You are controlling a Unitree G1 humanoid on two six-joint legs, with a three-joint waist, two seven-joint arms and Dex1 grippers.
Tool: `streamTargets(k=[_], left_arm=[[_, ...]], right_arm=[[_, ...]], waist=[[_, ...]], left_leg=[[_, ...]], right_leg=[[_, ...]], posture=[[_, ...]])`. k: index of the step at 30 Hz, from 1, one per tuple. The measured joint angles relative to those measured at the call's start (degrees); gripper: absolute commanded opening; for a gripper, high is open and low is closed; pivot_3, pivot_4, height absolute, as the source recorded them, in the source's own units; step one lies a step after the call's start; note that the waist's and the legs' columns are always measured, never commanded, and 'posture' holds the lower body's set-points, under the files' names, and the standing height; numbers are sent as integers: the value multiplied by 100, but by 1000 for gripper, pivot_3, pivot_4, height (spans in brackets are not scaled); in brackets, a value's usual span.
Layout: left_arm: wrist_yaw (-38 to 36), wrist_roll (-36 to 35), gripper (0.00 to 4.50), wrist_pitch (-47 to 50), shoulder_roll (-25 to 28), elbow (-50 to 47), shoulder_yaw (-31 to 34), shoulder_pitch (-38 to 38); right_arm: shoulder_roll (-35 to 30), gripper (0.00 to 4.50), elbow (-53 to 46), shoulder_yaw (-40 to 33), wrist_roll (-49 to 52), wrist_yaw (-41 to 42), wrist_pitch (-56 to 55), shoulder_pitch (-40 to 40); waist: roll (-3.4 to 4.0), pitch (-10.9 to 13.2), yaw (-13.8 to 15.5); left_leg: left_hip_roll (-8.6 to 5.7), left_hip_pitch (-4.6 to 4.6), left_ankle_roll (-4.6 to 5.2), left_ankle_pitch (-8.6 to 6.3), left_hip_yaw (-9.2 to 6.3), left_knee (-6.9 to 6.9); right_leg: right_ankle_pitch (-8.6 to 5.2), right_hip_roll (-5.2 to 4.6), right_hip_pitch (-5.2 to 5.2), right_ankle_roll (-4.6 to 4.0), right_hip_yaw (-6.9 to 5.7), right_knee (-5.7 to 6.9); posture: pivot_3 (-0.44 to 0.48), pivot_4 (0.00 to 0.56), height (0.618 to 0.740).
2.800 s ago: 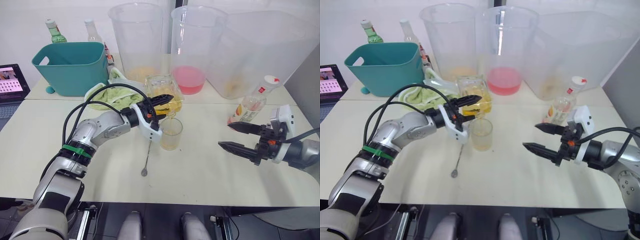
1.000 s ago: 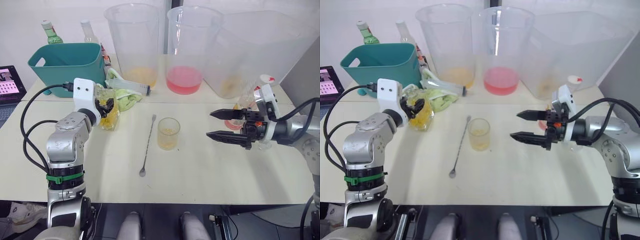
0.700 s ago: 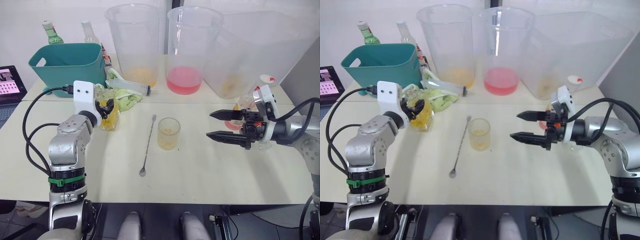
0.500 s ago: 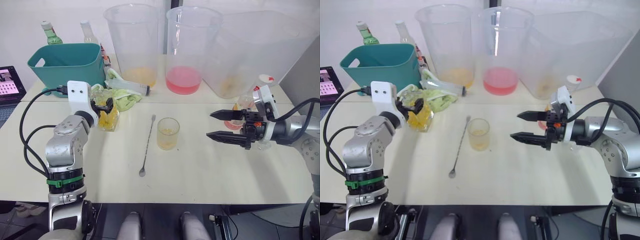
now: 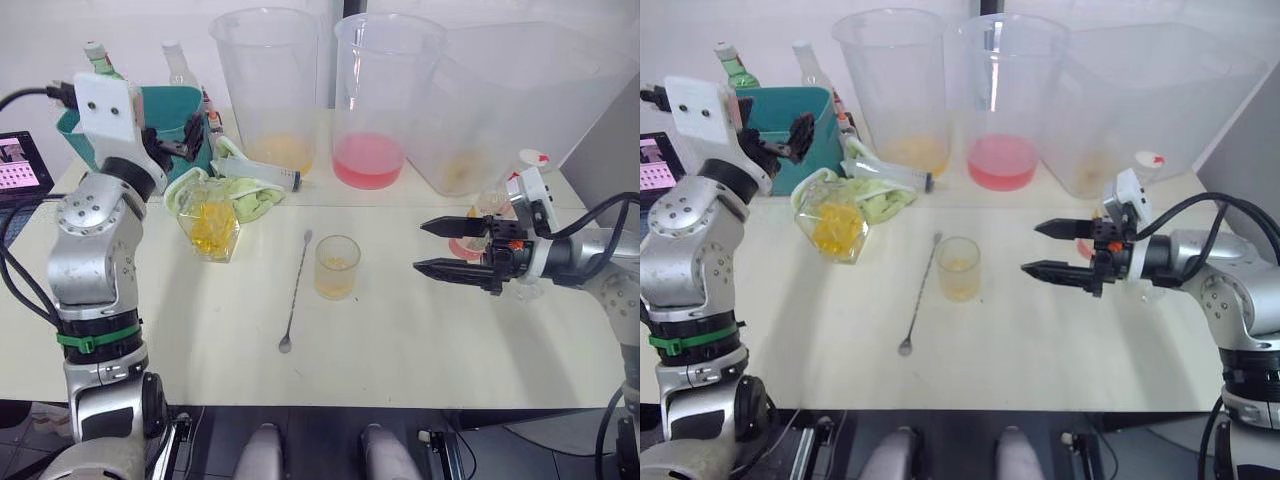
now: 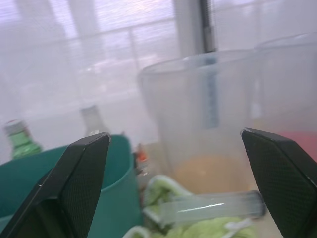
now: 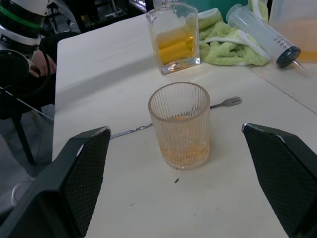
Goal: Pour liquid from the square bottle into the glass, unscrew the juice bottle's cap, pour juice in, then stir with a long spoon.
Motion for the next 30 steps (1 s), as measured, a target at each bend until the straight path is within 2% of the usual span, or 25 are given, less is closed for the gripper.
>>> streamTargets(k=[6, 10, 12, 17, 24, 30], left_arm=[[-1949, -1710, 4483, 545, 674, -753, -15, 563], [-2887, -2313, 4483, 1046, 1390, -838, -95, 1074], [-3073, -2359, 4483, 984, 1371, -805, -197, 1121], [-3499, -1786, 4483, -100, 1236, -436, -659, 1486], [-4435, -1888, 4483, -550, 1077, 64, -902, 1548], [-4732, -1782, 4483, -1193, 675, 173, -1068, 1574]], right_arm=[[-11, 4500, -135, -122, 59, -67, 45, 131], [31, 4500, -494, -507, 61, -383, 21, 659], [129, 4500, -746, -714, 67, -625, 16, 947], [296, 4500, -1463, -1303, 185, -1147, 20, 1907], [1149, 4500, -2323, -2264, -61, -1869, -712, 3582], [1949, 4500, -2413, -2711, -420, -2438, -1452, 4387]], waist=[[1, 0, -50], [1, 0, -53], [1, 0, -3], [1, 0, 57], [3, -1, 113], [4, -2, 109]], left_leg=[[7, 4, 0, 0, 0, -11], [6, 7, 1, -1, 0, -12], [6, 6, 0, 0, 0, -11], [7, 5, -3, 2, 3, -12], [8, 6, -3, 2, 5, -14], [10, 8, -5, 3, 5, -14]], right_leg=[[0, 4, -2, -1, 0, -1], [-1, 5, 0, -1, 1, -1], [-1, 4, 7, -1, -2, -11], [-1, 4, 12, -1, 0, -32], [-1, 5, 13, 0, 1, -34], [-1, 6, 15, -1, 3, -33]], posture=[[0, 150, 733], [0, 150, 733], [0, 150, 733], [0, 150, 733], [0, 150, 733], [0, 150, 733]])
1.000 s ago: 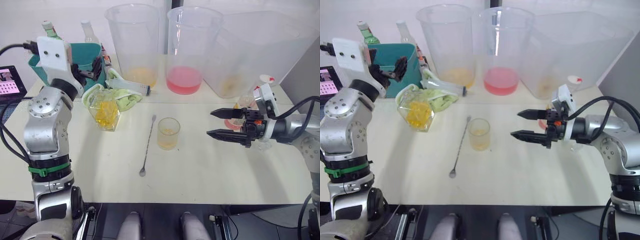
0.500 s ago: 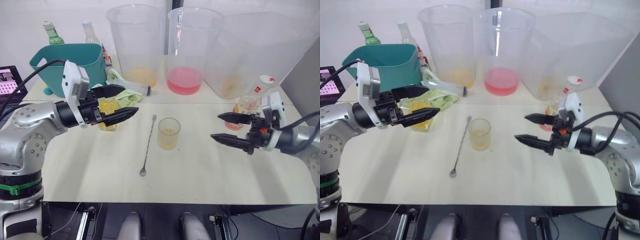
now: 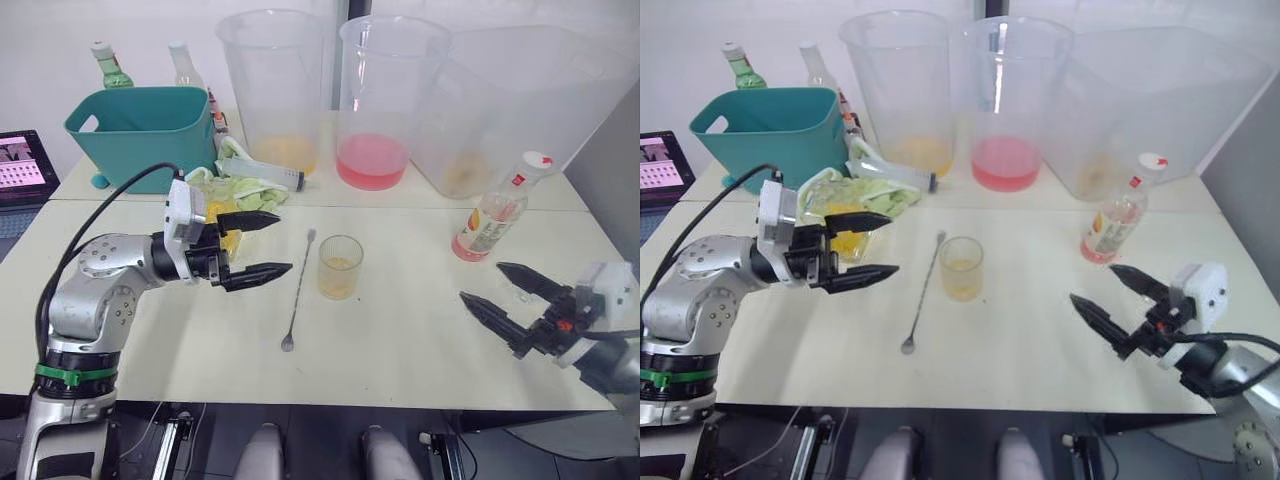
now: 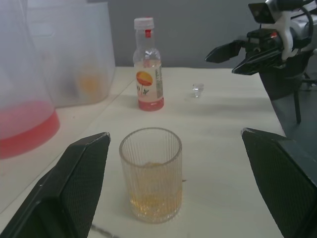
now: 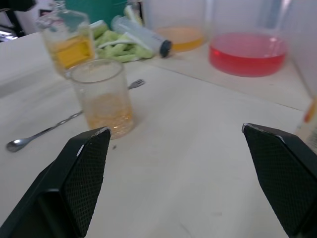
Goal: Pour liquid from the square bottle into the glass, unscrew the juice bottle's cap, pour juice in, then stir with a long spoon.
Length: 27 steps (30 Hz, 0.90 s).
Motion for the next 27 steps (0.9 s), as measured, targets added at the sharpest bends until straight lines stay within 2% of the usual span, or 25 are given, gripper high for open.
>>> streamTargets(k=[5, 10, 13, 18, 27], left_arm=[[33, -11, 4483, -77, -43, -21, 45, 86], [75, -34, 4483, -118, -41, -67, 96, 166], [214, -116, 4483, -69, -12, -337, 214, 393], [561, -427, 4483, 337, 99, -1029, 407, 961], [1072, -586, 4483, 466, 175, -1740, 712, 1576]], right_arm=[[377, 4500, 225, -258, -161, -19, -594, 691], [408, 4500, 434, -256, -193, -36, -878, 648], [225, 4500, 807, -202, -193, -73, -881, 138], [-427, 4500, 1751, -23, -196, -86, -743, -1064], [-1146, 4500, 4385, 983, -656, 204, -589, -3730]], waist=[[4, -2, -15], [5, -3, -60], [6, -3, -109], [8, -4, -149], [11, -4, -151]], left_leg=[[0, 4, 0, 0, 3, -1], [4, 14, 0, 0, 7, -3], [5, 20, 0, 0, 12, -3], [6, 26, 1, 0, 15, -12], [3, 24, 1, -1, 22, -12]], right_leg=[[0, 0, 1, 0, 4, 0], [0, 2, 4, 0, 6, 0], [0, 1, 9, 0, 11, 0], [0, 3, 9, 0, 15, 2], [0, -1, 9, 0, 19, -1]], posture=[[0, 150, 733], [0, 150, 733], [0, 150, 733], [0, 150, 733], [0, 150, 733]])
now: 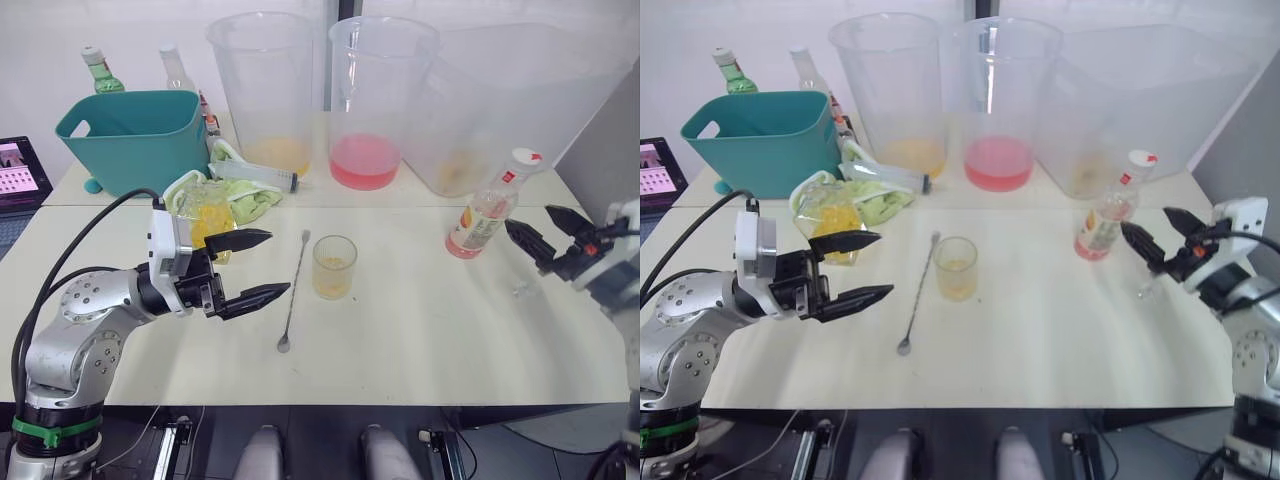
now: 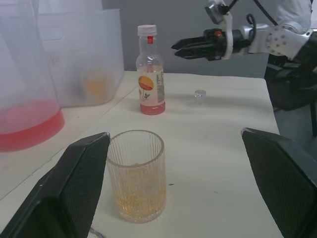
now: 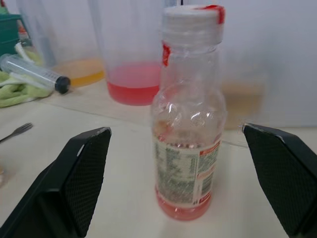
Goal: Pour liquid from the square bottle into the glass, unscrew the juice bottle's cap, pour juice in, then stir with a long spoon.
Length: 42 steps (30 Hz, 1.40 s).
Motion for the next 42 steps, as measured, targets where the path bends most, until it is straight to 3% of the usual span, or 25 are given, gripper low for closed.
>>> streamTargets(k=[12, 15, 17, 23, 30, 39, 42], left_arm=[[506, -113, 4483, 36, 9, -512, 160, 570], [587, -113, 4500, 31, -5, -567, 146, 602], [628, -112, 4500, 19, -5, -581, 147, 628], [643, -107, 4500, -24, -5, -587, 141, 655], [458, -101, 4500, -118, 72, -428, 24, 474], [-463, 153, 4500, -329, 516, 759, -276, -303], [-808, 230, 4500, -445, 586, 1047, -319, -441]], right_arm=[[-191, 4500, 2701, 916, -860, 1198, -827, -2107], [-189, 3718, 3197, 1028, -1006, 1355, -1017, -2379], [-182, 2943, 3434, 1034, -1018, 1455, -1115, -2469], [-192, 1242, 3464, 984, -988, 1640, -1201, -2433], [-232, 1177, 2101, 759, -525, 1872, -512, -1707], [-604, 1177, -1907, 502, 1314, 1868, 1836, -76], [-490, 1177, -2921, 653, 1903, 1481, 2355, -41]], waist=[[1, 0, -8], [1, 0, -8], [1, 0, -9], [4, 1, -12], [10, 3, -2], [20, 4, -12], [19, 5, -30]], left_leg=[[1, 0, 2, -2, 2, -1], [1, 0, 2, -2, 2, -2], [1, 0, 2, -2, 2, -2], [1, 1, 2, -2, 3, -2], [0, -2, 2, -2, 1, -3], [3, -2, 5, -4, -1, -3], [5, -3, 6, -4, 0, -4]], right_leg=[[0, -1, -3, 0, 0, -1], [0, -1, -3, -1, -1, -2], [0, -1, -3, -1, 0, -1], [0, 0, -3, -1, 0, -1], [0, -1, -5, -1, -1, 0], [0, 4, -6, 0, -4, -1], [0, 4, -8, 0, -4, -2]], posture=[[0, 150, 733], [0, 150, 733], [0, 150, 733], [0, 150, 733], [0, 150, 733], [0, 150, 733], [0, 150, 733]])
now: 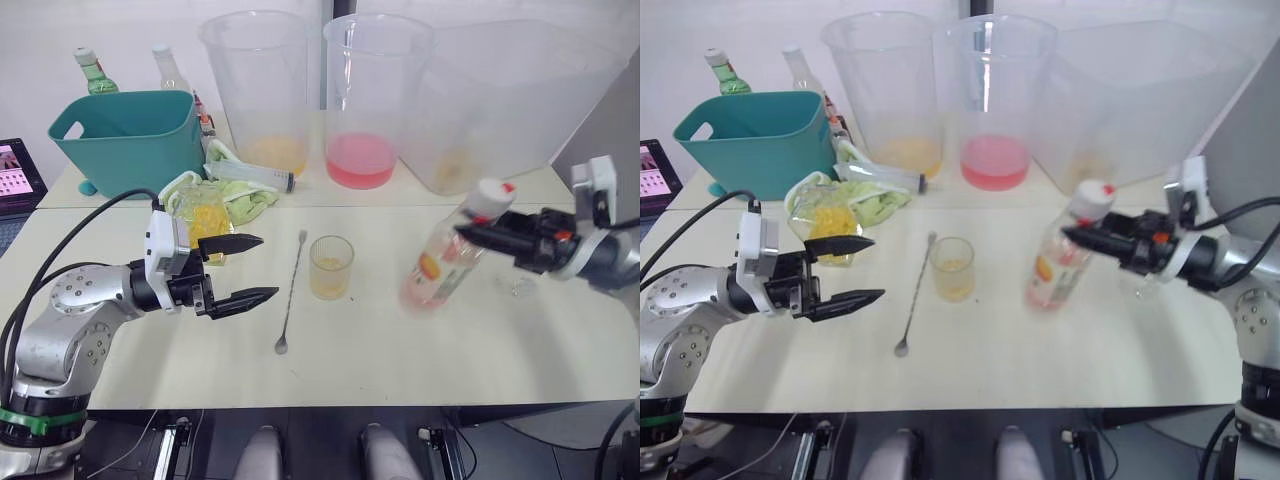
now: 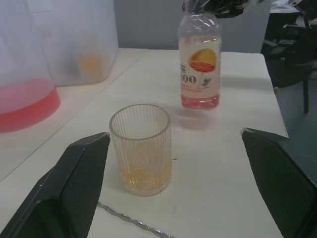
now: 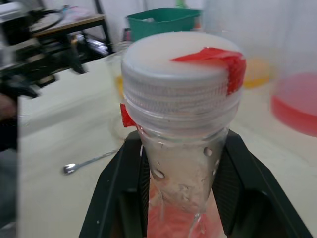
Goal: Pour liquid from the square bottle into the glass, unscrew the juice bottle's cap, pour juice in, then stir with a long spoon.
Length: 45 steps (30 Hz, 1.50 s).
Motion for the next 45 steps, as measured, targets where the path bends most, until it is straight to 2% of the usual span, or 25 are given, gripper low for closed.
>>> streamTargets(k=[5, 10, 15, 31, 33, 39, 40, 43, 45], left_arm=[[-244, 104, 4500, -42, 12, 172, -20, -97], [-401, 112, 4500, -25, 184, 173, -1, -47], [-413, 112, 4500, -7, 231, 124, 27, 67], [-378, 109, 4500, -5, 345, -135, 261, 456], [-372, 109, 4500, -5, 348, -148, 265, 481], [-387, 100, 4500, 9, 468, -213, 309, 543], [-386, 93, 4500, 16, 491, -221, 353, 544], [-379, 78, 4500, 61, 536, -242, 465, 562], [-361, 70, 4500, 98, 538, -277, 491, 611]], right_arm=[[516, 1177, -1097, 702, 367, -863, 244, -545], [1076, 1177, -1245, 1548, -238, -1301, -9, -565], [1360, 1177, -1200, 1976, -794, -1348, -423, -219], [1390, 1177, -1454, 2223, -1105, -1343, -585, 255], [1390, 2211, -1469, 2220, -1105, -1345, -588, 268], [1053, 4266, -1468, 2098, -740, -1009, -433, 273], [878, 4470, -1414, 1967, -619, -846, -413, 278], [533, 4470, -1137, 1558, -454, -437, -427, 265], [403, 4470, -862, 1535, -435, -73, -501, 131]], waist=[[-3, 0, 28], [-11, -1, 58], [-11, -1, 42], [-11, -1, 36], [-11, -1, 37], [-11, -1, 46], [-12, -1, 57], [-13, -1, 57], [-13, -1, 44]], left_leg=[[-2, -4, 0, 0, -2, 0], [-4, -21, -1, 0, -7, 2], [-1, -21, 0, 0, -8, 1], [-1, -20, 0, 0, -8, 1], [-1, -19, 0, 0, -8, 1], [-2, -20, 0, 0, -8, 1], [-2, -20, 0, 0, -8, 1], [-1, -17, 0, 0, -7, 1], [0, -15, 0, 0, -6, 1]], right_leg=[[0, -2, -1, 0, -2, 0], [0, -5, -13, 0, -7, 0], [0, -3, -16, 0, -8, 2], [0, -2, -15, 0, -9, 1], [0, -2, -15, 0, -9, 1], [0, -3, -14, 0, -9, 0], [0, -4, -12, 0, -9, -1], [0, -2, -9, 0, -10, -4], [0, -2, -10, 0, -9, -4]], posture=[[0, 150, 733], [0, 150, 733], [0, 150, 733], [0, 150, 733], [0, 150, 733], [0, 150, 733], [0, 150, 733], [0, 150, 733], [0, 150, 733]])
